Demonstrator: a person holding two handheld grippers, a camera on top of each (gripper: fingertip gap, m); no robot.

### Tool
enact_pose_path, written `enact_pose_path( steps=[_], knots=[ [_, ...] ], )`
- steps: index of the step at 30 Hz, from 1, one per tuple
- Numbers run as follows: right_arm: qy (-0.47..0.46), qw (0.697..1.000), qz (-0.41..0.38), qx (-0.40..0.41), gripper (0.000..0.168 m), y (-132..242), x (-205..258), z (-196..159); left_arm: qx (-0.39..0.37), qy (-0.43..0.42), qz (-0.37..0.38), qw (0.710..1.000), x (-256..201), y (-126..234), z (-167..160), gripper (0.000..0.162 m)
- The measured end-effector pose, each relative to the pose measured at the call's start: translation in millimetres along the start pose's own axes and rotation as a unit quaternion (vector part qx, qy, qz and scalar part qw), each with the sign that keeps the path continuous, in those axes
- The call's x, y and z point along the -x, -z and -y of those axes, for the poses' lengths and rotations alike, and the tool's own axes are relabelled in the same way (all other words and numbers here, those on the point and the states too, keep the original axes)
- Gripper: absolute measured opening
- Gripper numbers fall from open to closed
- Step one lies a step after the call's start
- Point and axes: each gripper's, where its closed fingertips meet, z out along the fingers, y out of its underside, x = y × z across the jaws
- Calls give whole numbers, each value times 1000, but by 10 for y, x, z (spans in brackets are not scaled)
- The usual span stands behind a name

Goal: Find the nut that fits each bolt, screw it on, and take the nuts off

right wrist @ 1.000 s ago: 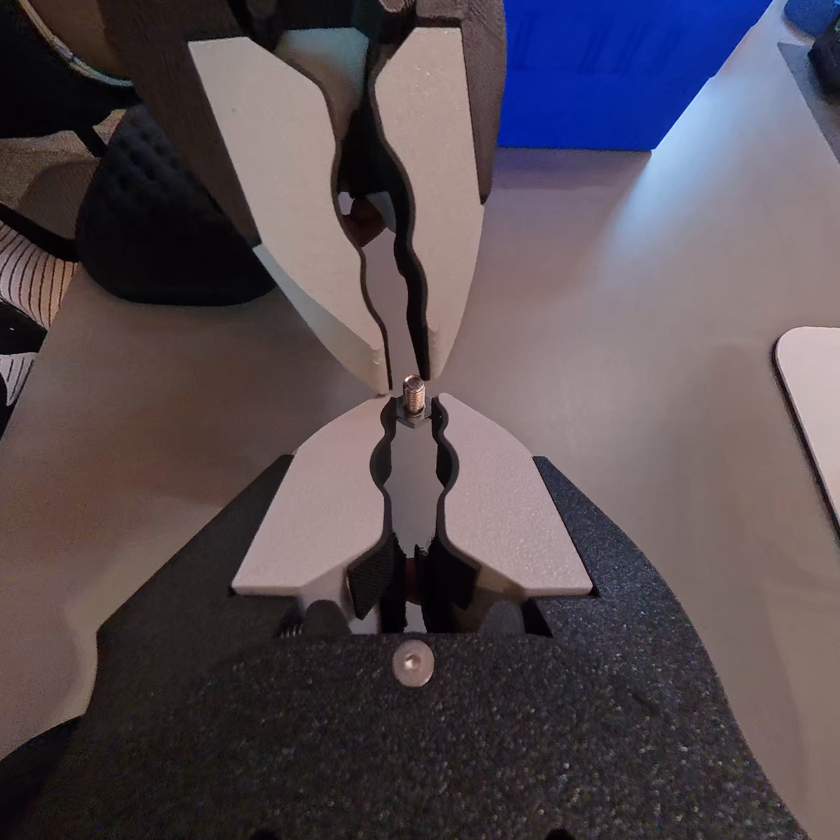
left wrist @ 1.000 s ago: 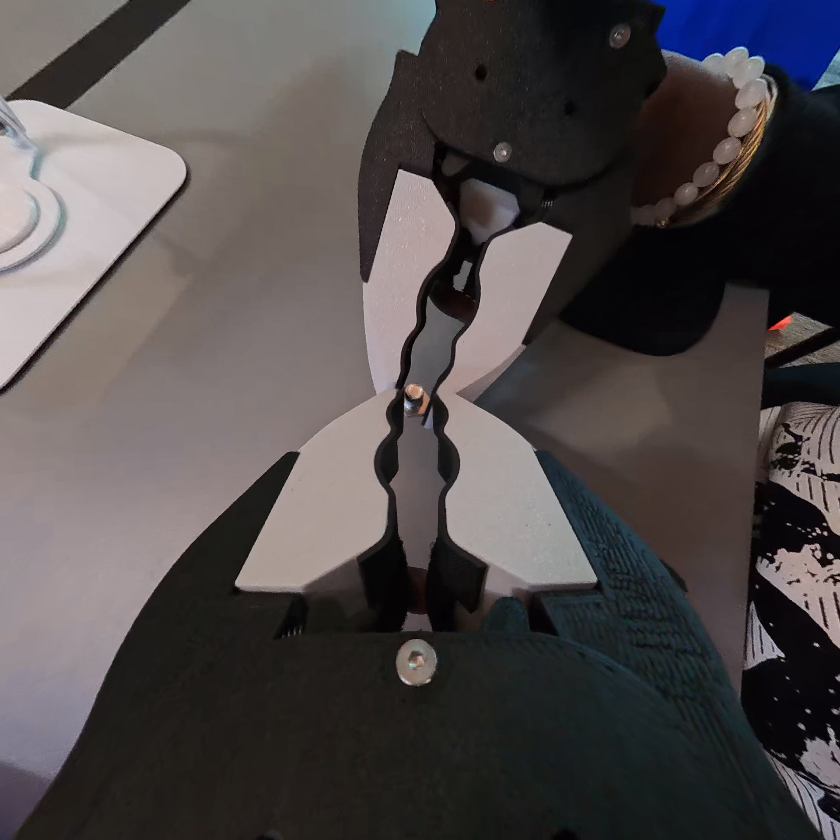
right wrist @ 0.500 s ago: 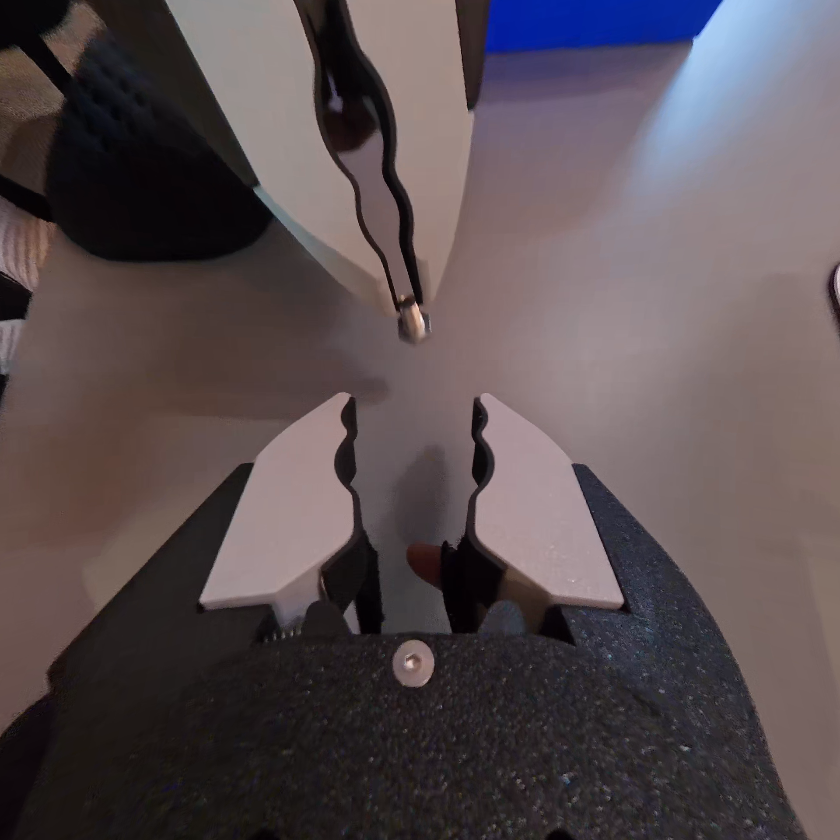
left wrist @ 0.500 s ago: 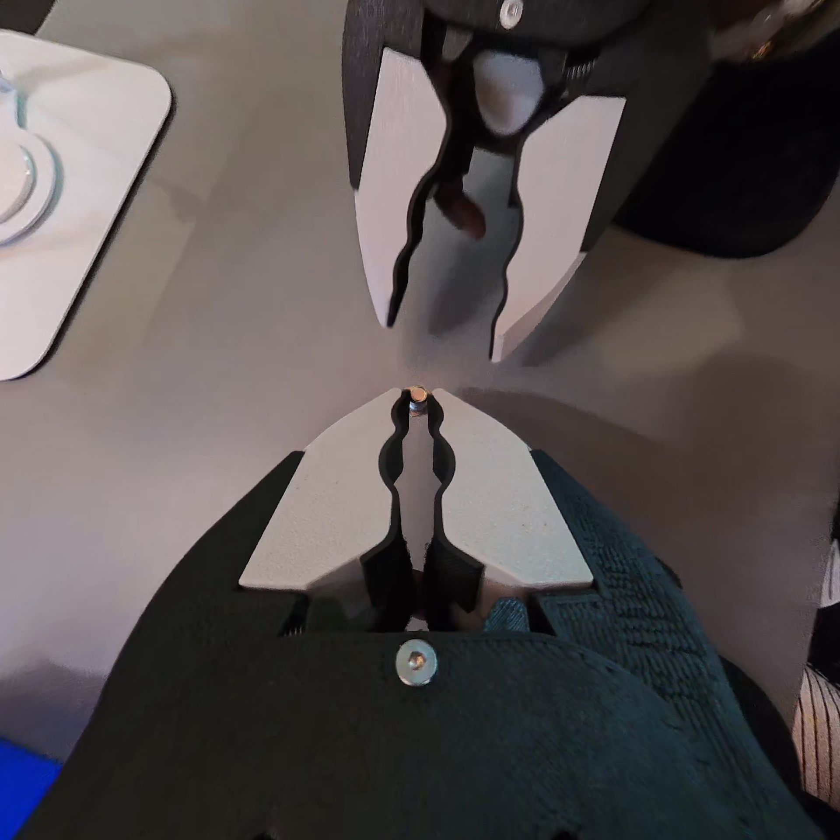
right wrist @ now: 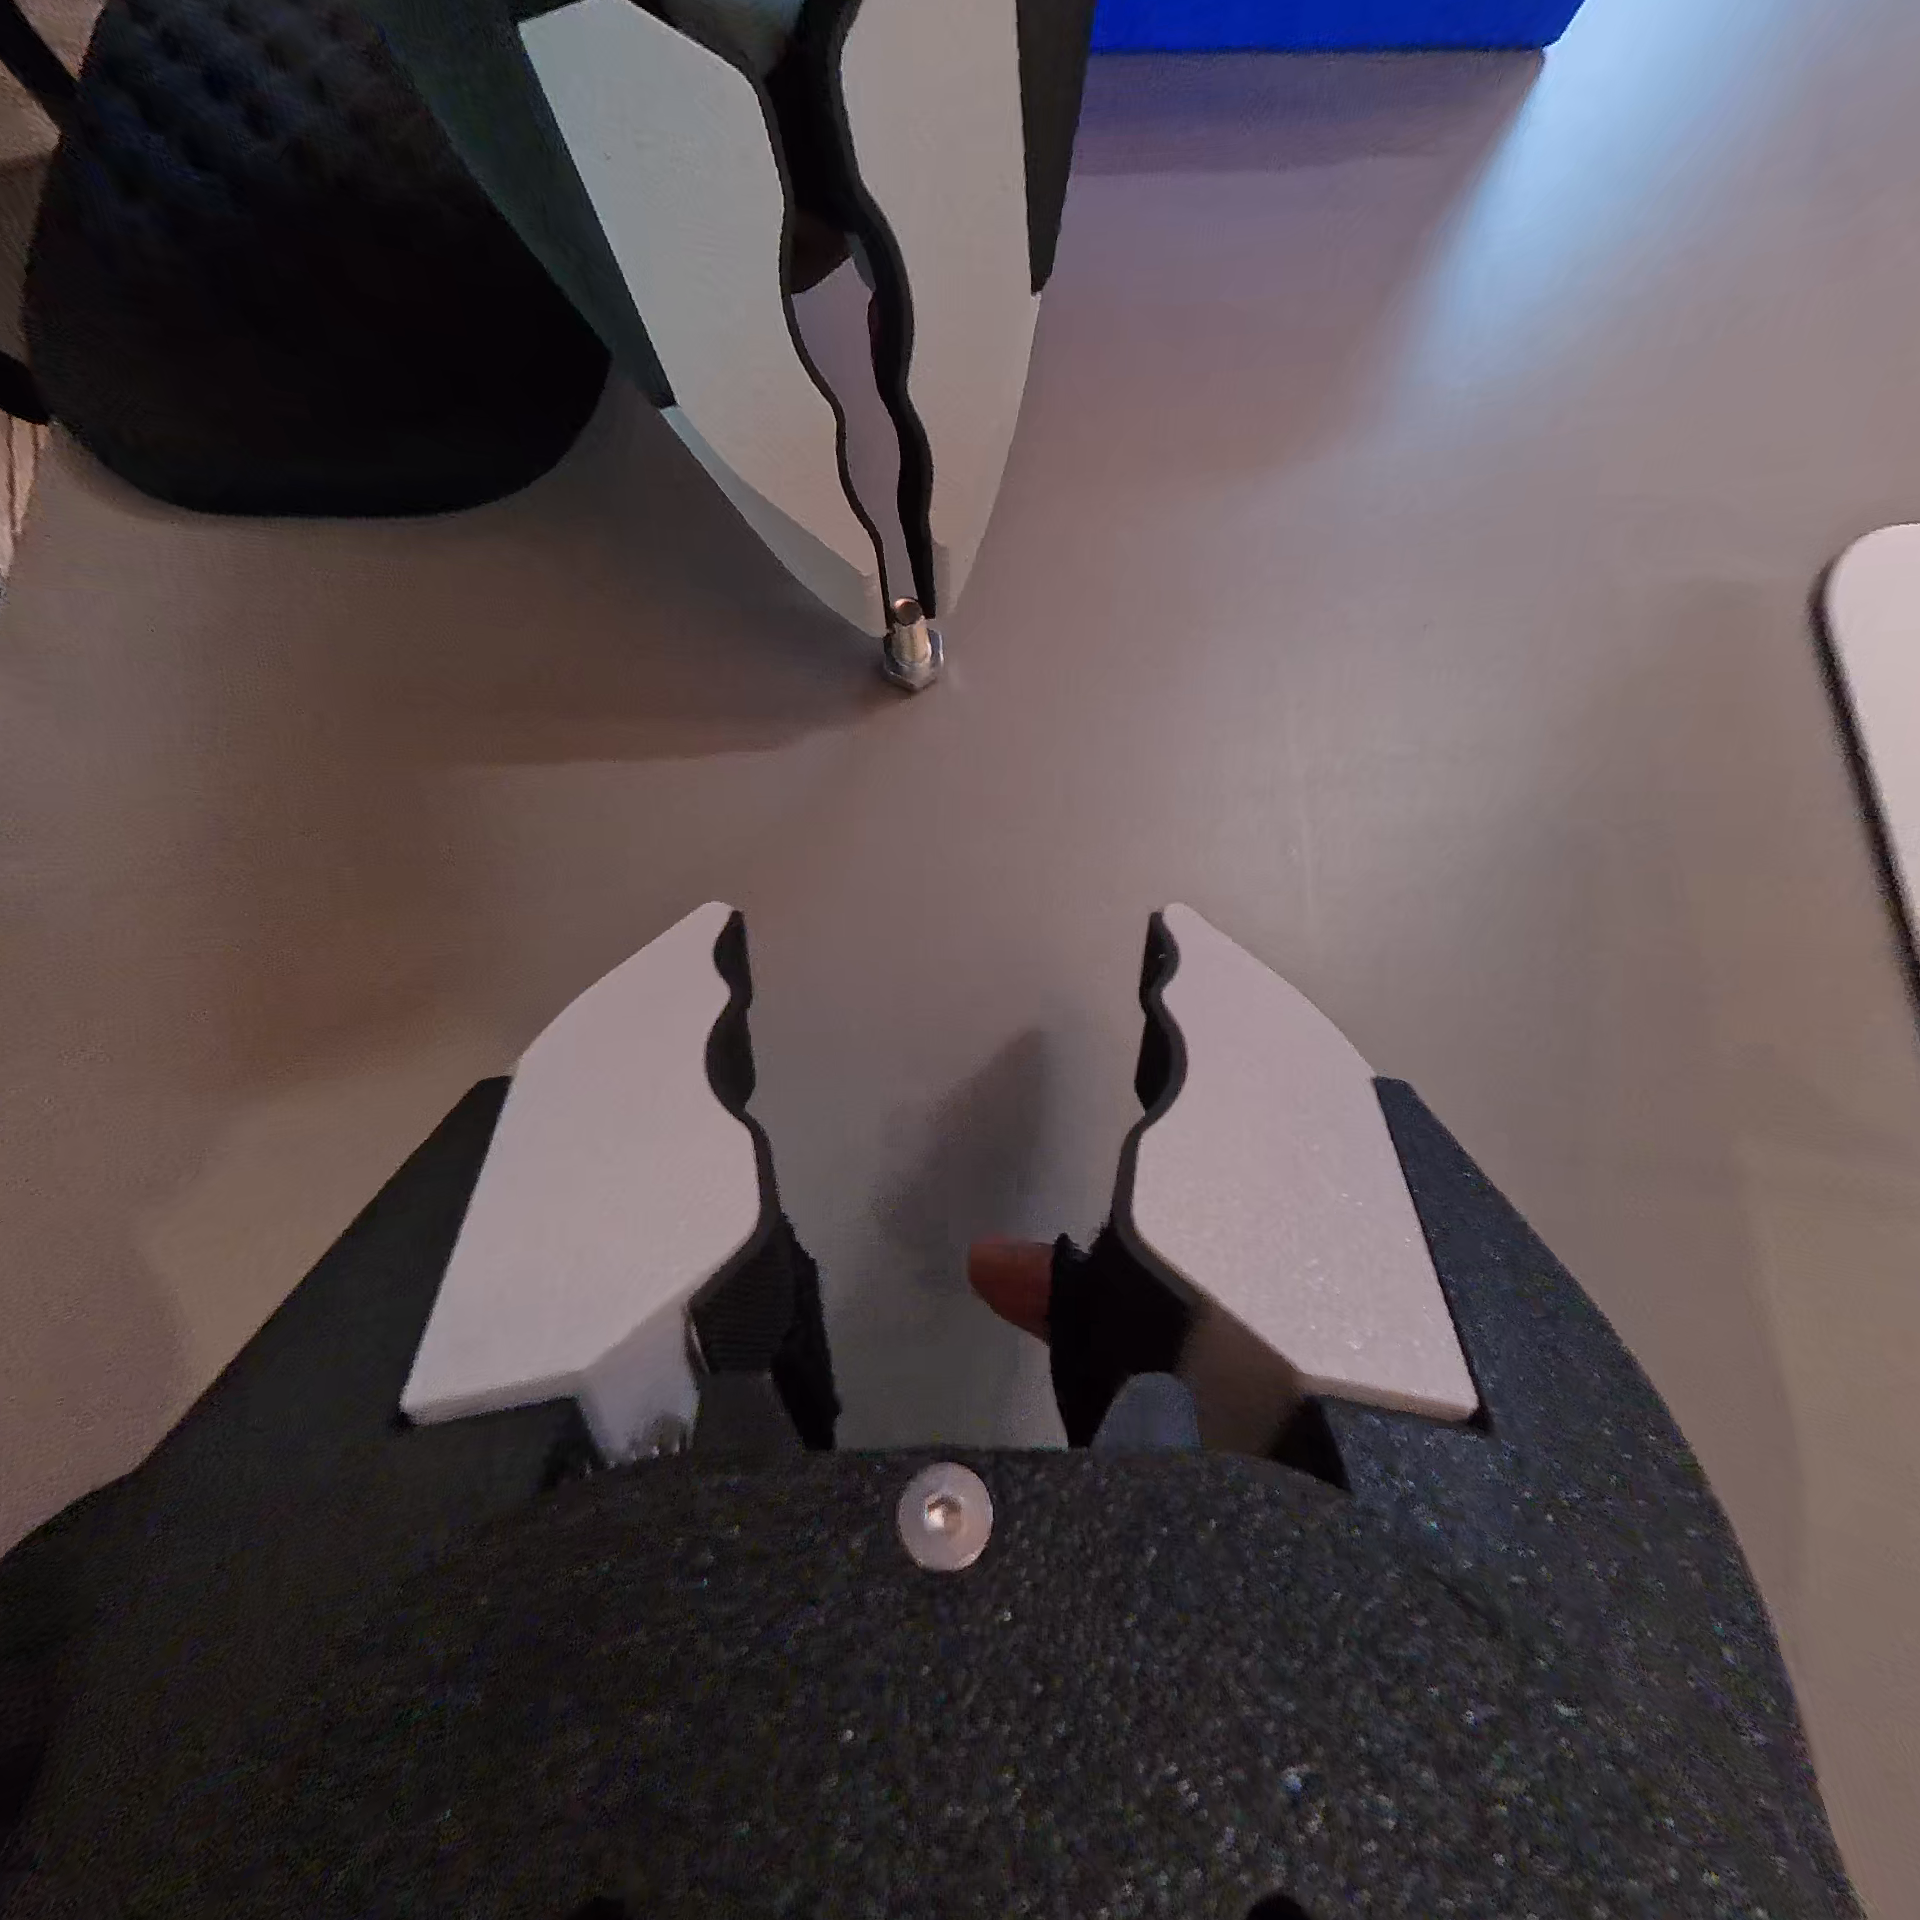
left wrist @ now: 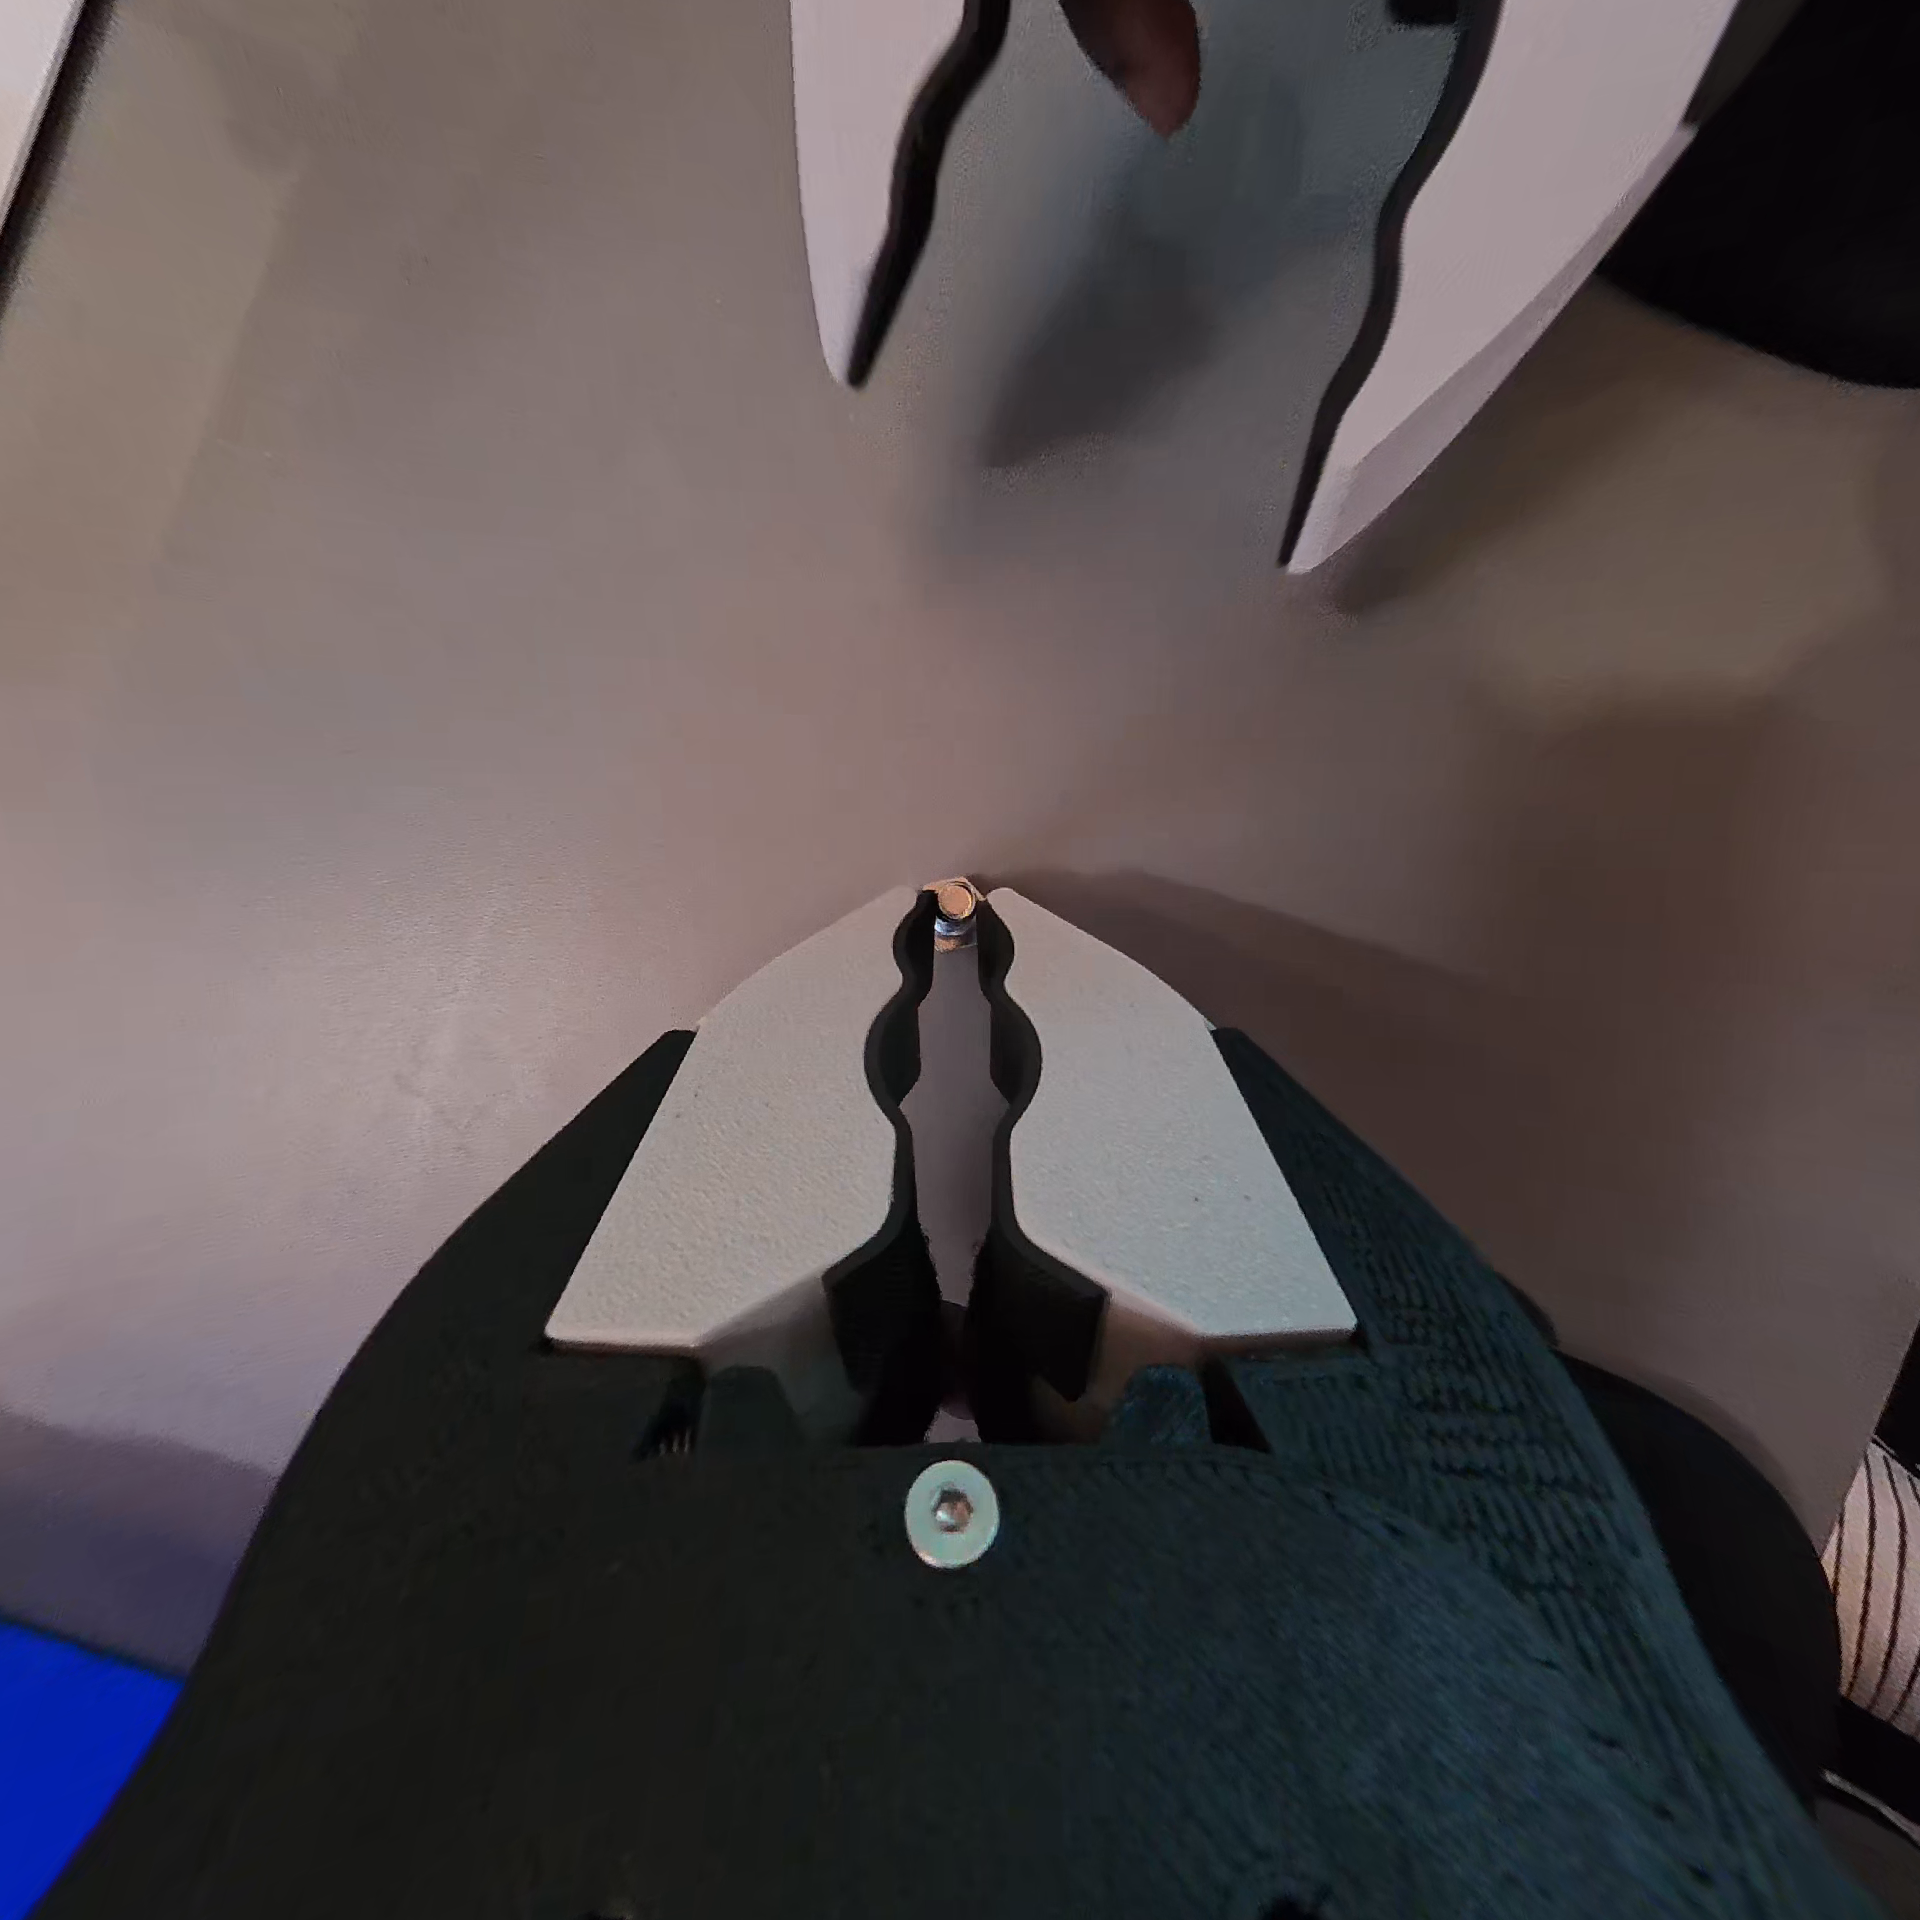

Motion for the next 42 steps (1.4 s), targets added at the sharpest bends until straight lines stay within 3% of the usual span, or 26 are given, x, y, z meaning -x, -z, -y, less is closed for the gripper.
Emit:
enact_pose_path(
  steps=[6,11,14,19,23,26,29,31,34,38,42],
  knots=[
    [-26,997,-54,-57,97,276,37,-32,-6,9,-6,1000,4,10,-33,8],
    [-101,982,-63,-145,97,403,70,-136,-4,12,-1,1000,24,15,-58,27],
    [-111,972,-80,-193,96,557,-15,-35,-25,13,39,999,88,137,16,37],
    [-119,967,-76,-211,97,601,-16,-68,-145,47,127,980,124,948,232,42],
    [-99,972,-71,-199,97,562,41,-75,-207,123,215,947,446,1928,-192,41],
    [-83,977,-66,-187,94,520,86,-85,-131,205,260,935,864,2206,-953,37],
    [-80,980,-60,-172,93,472,101,-113,13,264,260,929,1158,2069,-1687,30],
    [-78,981,-60,-168,92,460,104,-123,93,264,268,922,1290,1952,-2004,29],
    [-82,980,-62,-170,91,467,90,-129,151,253,252,922,1396,1805,-2215,25],
    [-90,979,-67,-171,88,473,58,-145,176,248,167,938,1264,1650,-2265,20],
    [-84,981,-68,-158,88,445,67,-171,225,285,152,919,1227,1613,-2477,15]
  ],
)
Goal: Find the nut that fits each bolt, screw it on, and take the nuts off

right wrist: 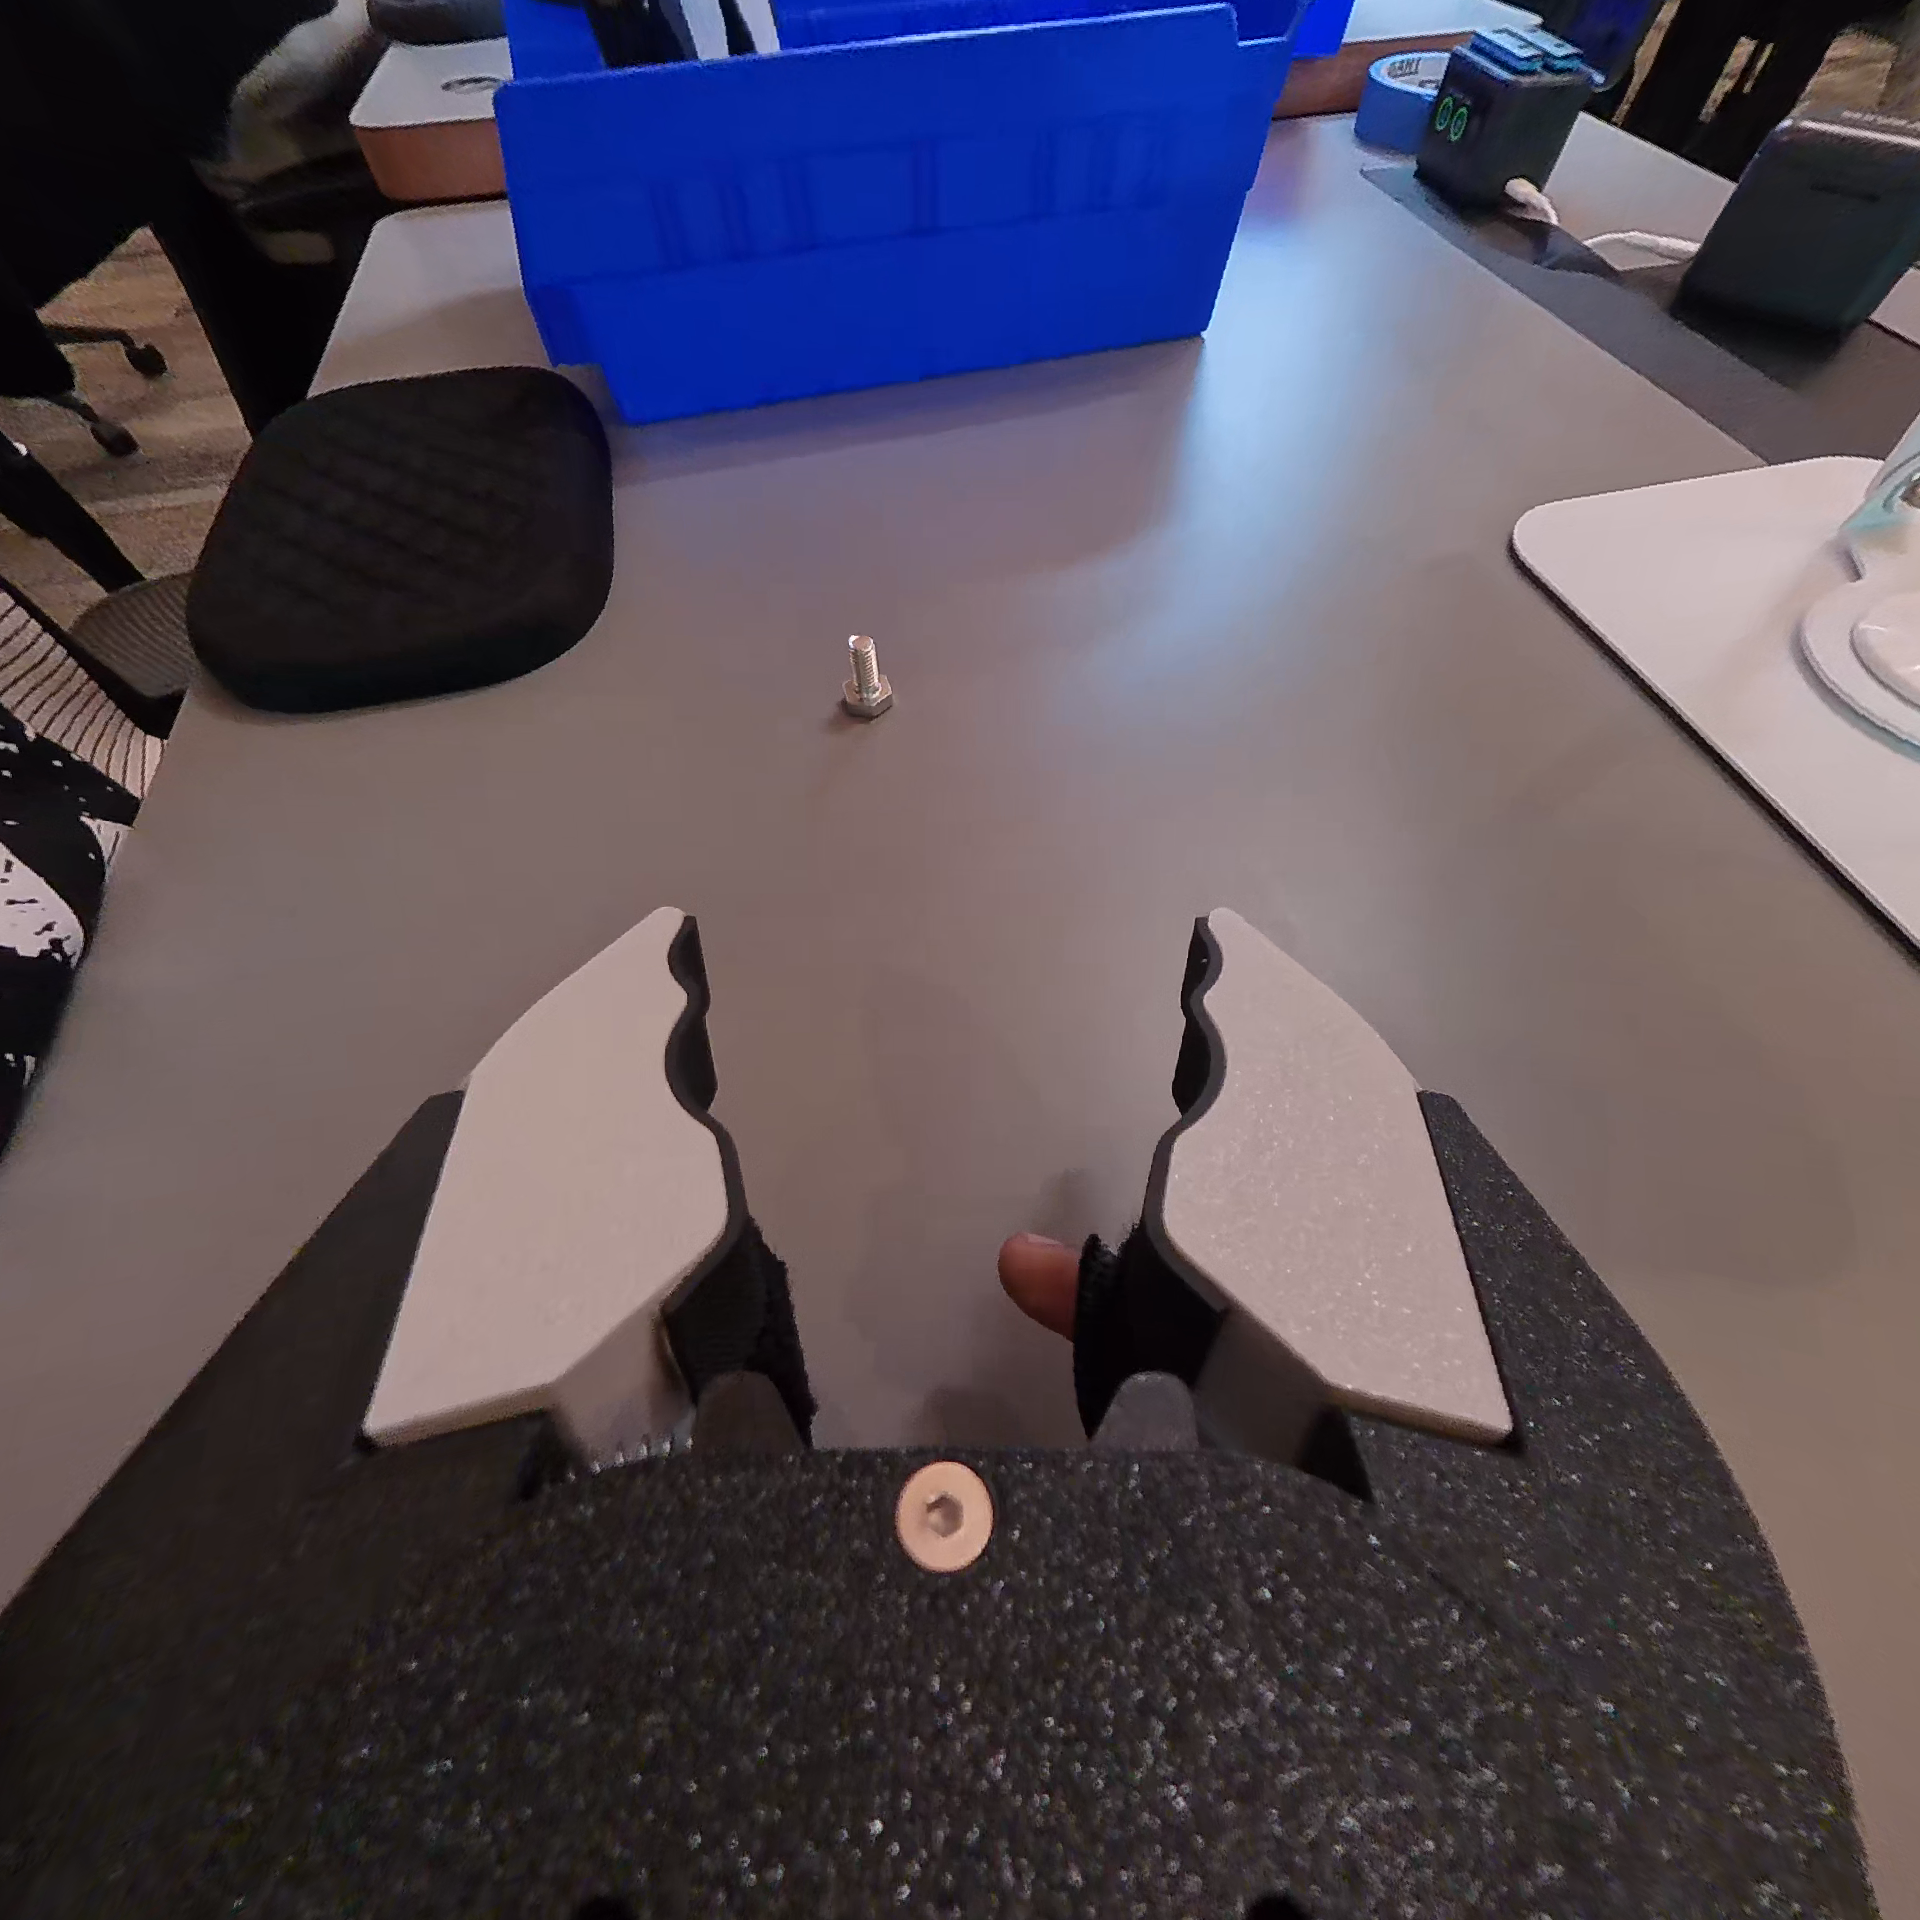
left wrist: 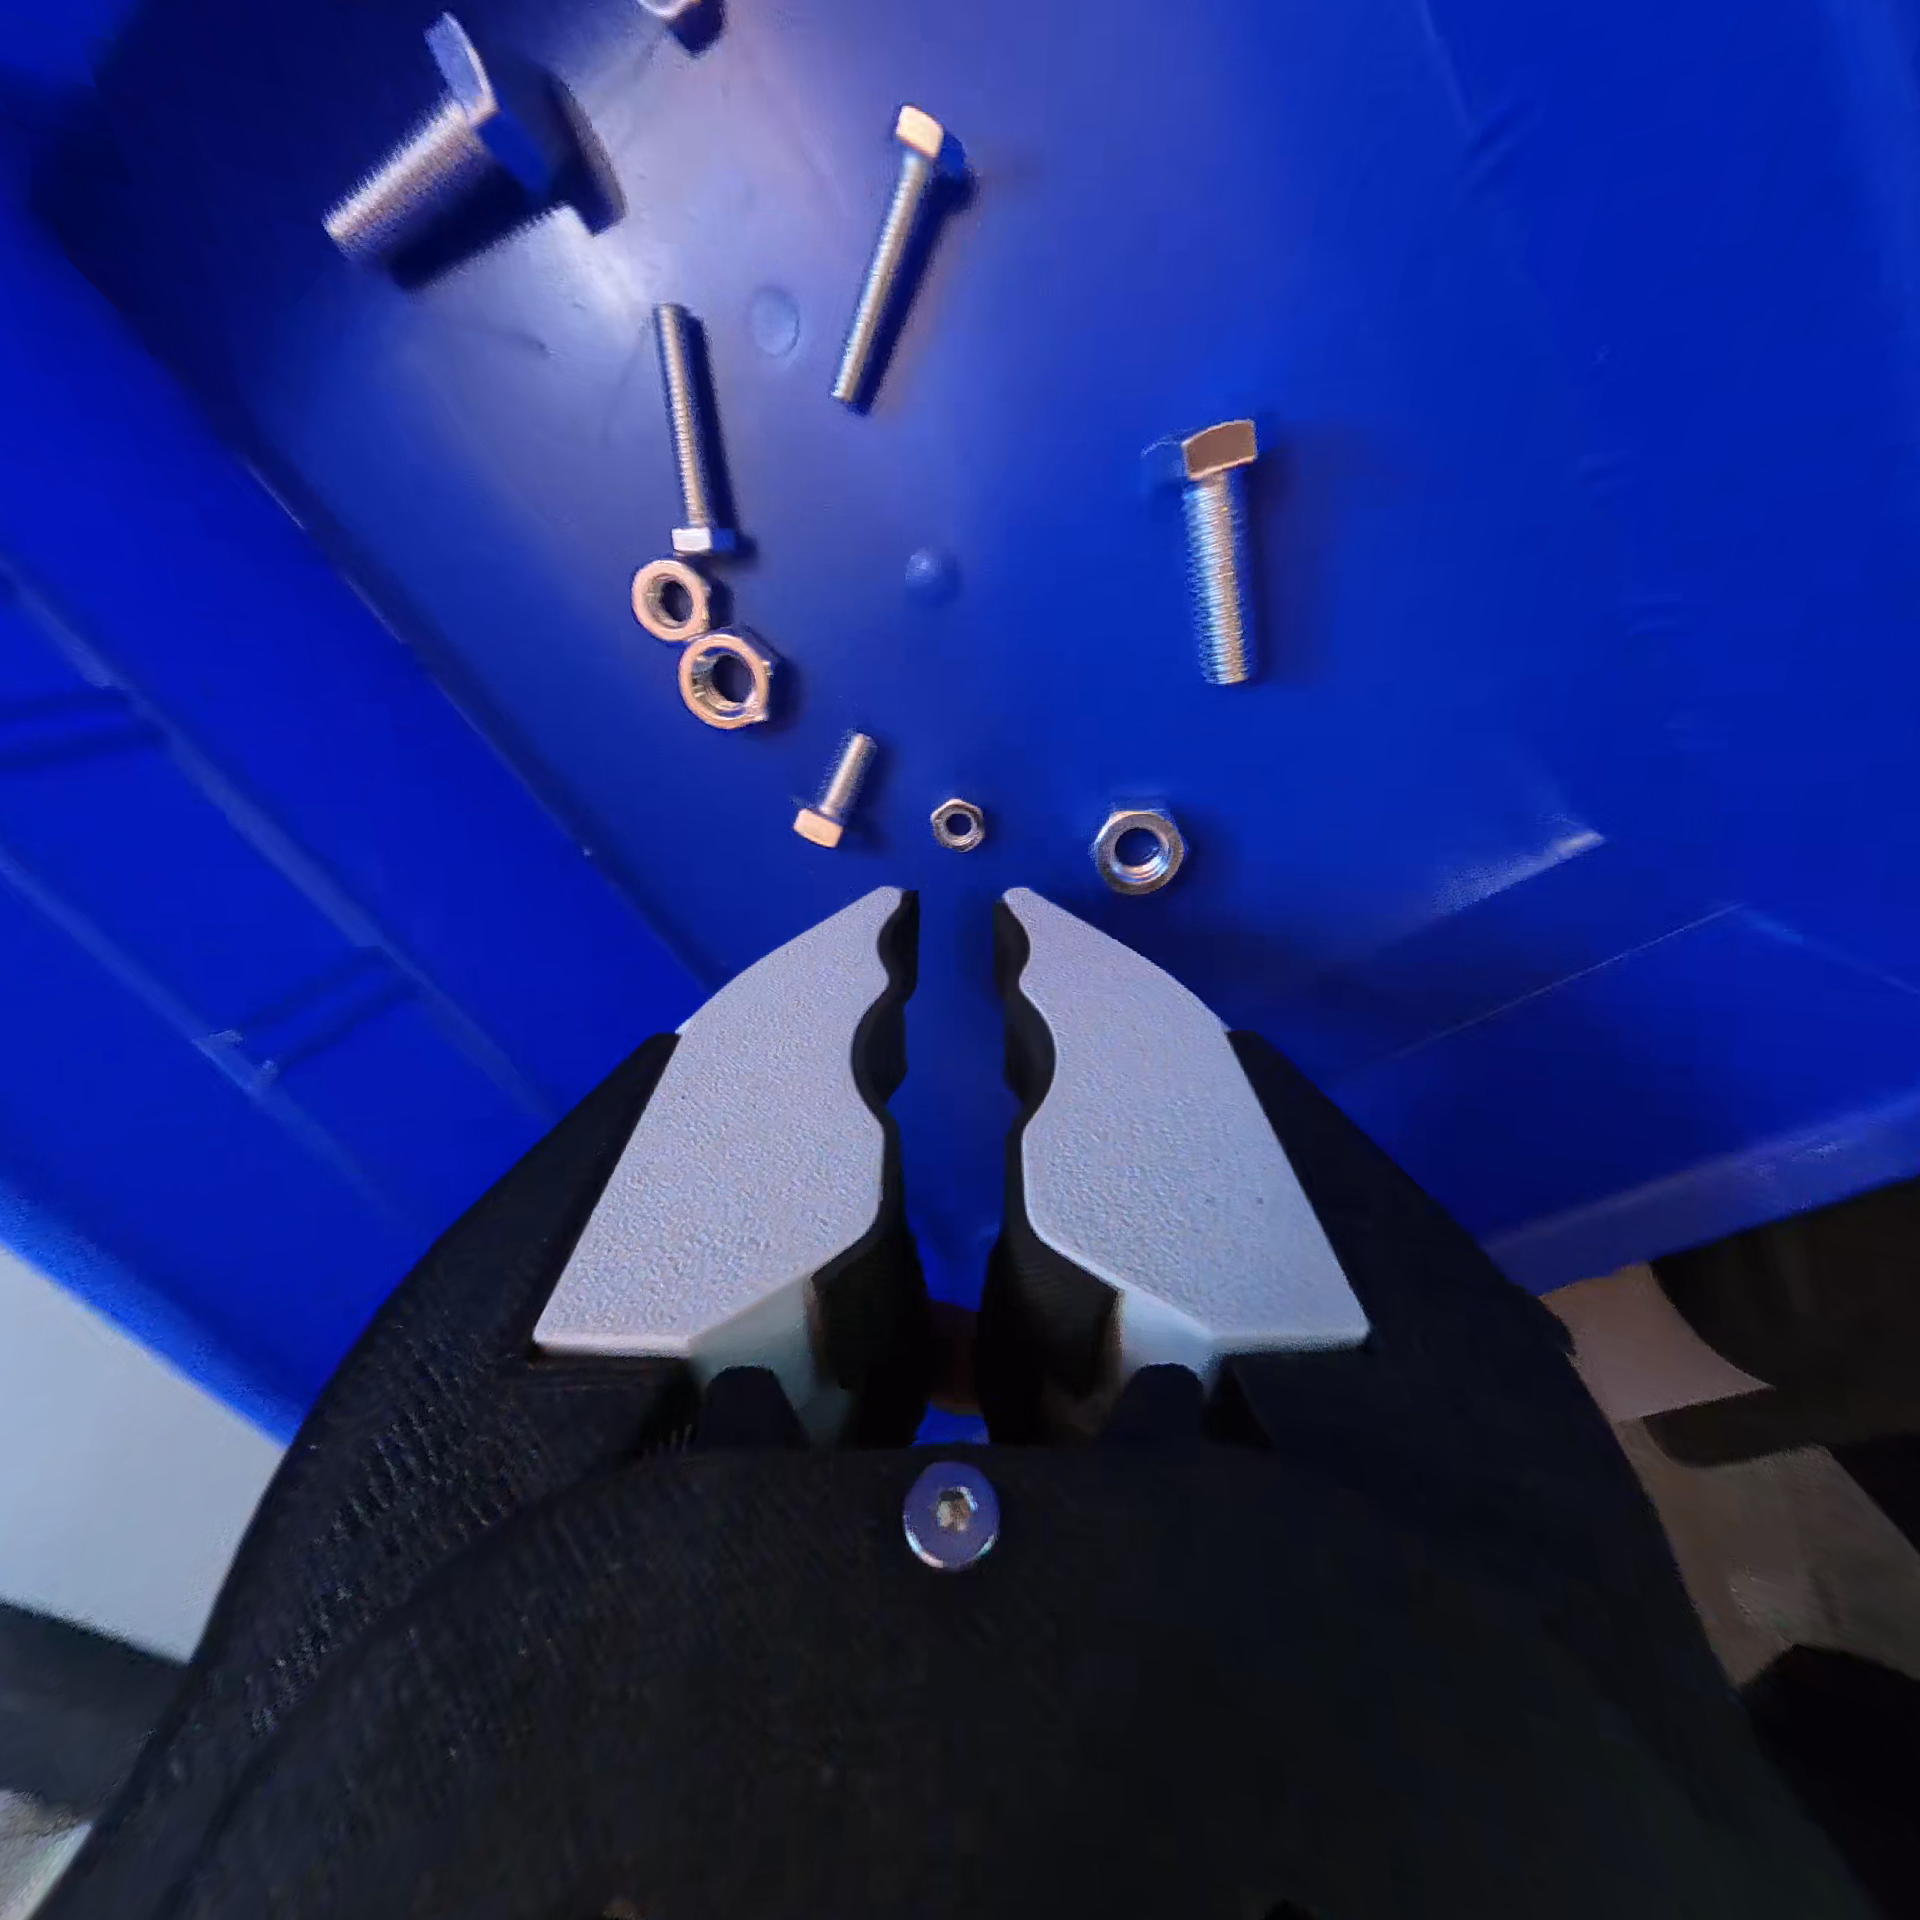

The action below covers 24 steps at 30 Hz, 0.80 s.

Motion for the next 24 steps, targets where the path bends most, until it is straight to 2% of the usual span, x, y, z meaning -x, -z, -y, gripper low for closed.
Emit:
enact_pose_path(
  steps=[4,7,17,24],
  knots=[
    [6,1000,-1,11,88,-9,3,-36,-39,3,-57,998,-132,15,40,16],
    [7,1000,0,11,88,-7,9,-34,-28,-19,-61,998,-184,39,-54,20],
    [9,1000,-1,8,87,2,12,-25,11,-73,-44,996,-282,85,-332,27],
    [12,1000,1,13,86,-7,23,-37,-8,-40,-26,999,-174,41,-194,23]
  ],
)
